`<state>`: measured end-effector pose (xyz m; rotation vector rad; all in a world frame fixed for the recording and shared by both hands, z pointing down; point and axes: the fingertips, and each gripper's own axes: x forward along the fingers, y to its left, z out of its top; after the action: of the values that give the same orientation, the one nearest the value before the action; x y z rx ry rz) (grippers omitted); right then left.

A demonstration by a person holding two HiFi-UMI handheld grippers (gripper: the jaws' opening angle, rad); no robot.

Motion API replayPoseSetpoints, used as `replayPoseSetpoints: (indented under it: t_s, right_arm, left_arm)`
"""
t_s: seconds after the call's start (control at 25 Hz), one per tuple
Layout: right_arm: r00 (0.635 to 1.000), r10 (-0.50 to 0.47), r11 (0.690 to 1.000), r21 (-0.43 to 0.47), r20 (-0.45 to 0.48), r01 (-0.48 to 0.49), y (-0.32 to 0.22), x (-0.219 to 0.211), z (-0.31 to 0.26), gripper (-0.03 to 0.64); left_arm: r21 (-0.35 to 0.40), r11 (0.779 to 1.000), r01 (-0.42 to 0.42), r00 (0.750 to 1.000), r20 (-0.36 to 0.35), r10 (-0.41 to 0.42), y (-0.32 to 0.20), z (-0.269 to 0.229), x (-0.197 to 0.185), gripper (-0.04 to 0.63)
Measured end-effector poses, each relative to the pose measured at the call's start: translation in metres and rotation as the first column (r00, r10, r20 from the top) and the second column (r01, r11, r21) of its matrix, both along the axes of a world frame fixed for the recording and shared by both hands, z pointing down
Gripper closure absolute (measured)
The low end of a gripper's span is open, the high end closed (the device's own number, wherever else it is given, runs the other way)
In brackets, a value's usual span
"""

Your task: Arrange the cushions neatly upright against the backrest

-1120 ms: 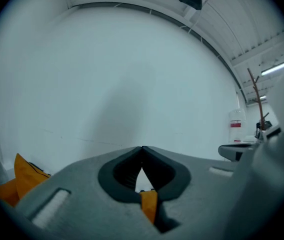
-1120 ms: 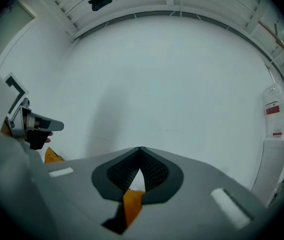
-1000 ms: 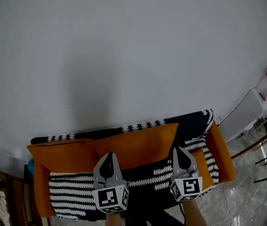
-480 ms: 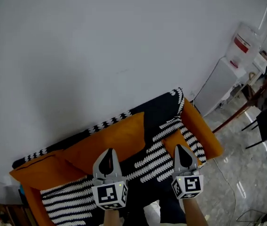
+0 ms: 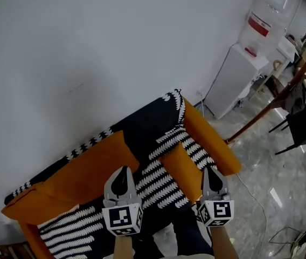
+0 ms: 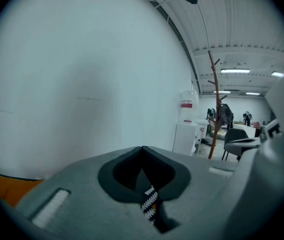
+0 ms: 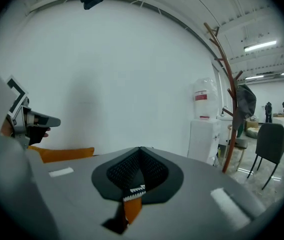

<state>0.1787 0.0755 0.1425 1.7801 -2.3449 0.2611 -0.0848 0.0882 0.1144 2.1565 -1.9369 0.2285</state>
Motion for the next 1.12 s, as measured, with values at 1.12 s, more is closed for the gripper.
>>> replayPoseSetpoints:
  t_s: [1.12]
  right_arm:
    - [0.991,-0.126,0.915,-0.382,0.041,0.132,-0.054,0.131,0.215,0.591]
  left_arm:
    - [-0.336,0.935,-0.113,0.977,0.135,0.167,-0.122,0.201,0.164,0.561]
